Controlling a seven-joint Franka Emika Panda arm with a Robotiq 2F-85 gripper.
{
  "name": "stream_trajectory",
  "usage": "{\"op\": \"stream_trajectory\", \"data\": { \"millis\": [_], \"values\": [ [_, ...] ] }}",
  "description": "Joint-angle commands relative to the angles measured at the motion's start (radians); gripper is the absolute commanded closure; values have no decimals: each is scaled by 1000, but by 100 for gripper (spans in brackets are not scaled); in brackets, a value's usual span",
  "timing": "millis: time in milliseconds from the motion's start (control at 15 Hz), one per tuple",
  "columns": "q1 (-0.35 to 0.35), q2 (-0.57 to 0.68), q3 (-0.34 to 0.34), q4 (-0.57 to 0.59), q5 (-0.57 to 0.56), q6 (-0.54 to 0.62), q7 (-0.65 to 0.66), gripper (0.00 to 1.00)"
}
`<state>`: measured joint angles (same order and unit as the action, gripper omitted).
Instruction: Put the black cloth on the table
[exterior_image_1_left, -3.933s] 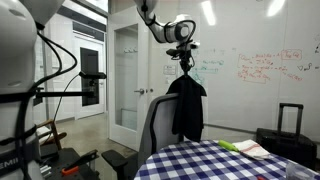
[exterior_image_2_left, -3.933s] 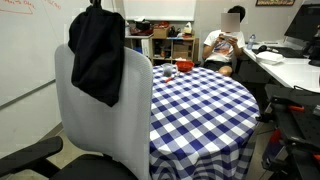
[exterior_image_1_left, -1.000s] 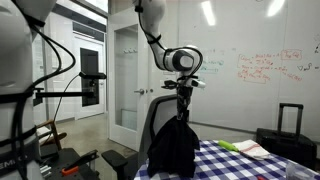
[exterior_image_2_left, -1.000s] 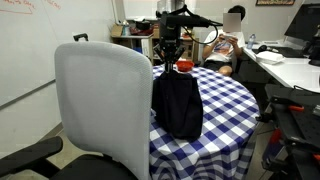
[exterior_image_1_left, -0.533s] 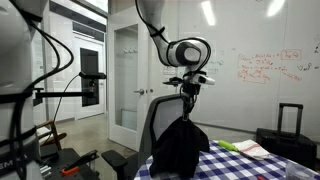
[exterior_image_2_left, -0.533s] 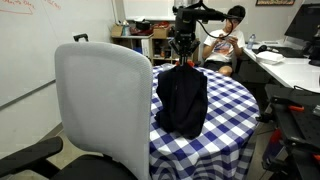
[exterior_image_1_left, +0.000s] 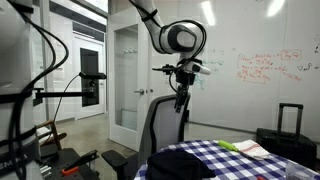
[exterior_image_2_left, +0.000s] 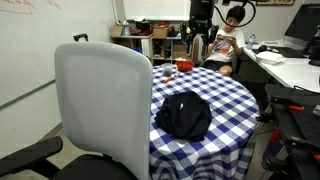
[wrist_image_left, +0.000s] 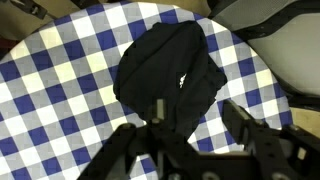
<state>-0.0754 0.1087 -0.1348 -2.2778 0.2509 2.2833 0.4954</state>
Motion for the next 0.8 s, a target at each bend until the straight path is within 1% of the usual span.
{"op": "stream_trajectory", "data": {
  "millis": [0, 67, 133, 200, 467, 600, 733],
  "values": [
    [-5, -63, 15, -14, 20, -48, -33, 7],
    [-7, -68, 16, 7, 10, -96, -55, 0],
    [-8, -75, 18, 20, -2, -135, -83, 0],
    [-11, -87, 19, 40, -13, -209, -148, 0],
    [-16, -137, 16, 119, -112, -454, -267, 0],
    [-9, -150, 26, 161, -161, -547, -323, 0],
    [3, -163, 41, 193, -190, -604, -386, 0]
  ]
}}
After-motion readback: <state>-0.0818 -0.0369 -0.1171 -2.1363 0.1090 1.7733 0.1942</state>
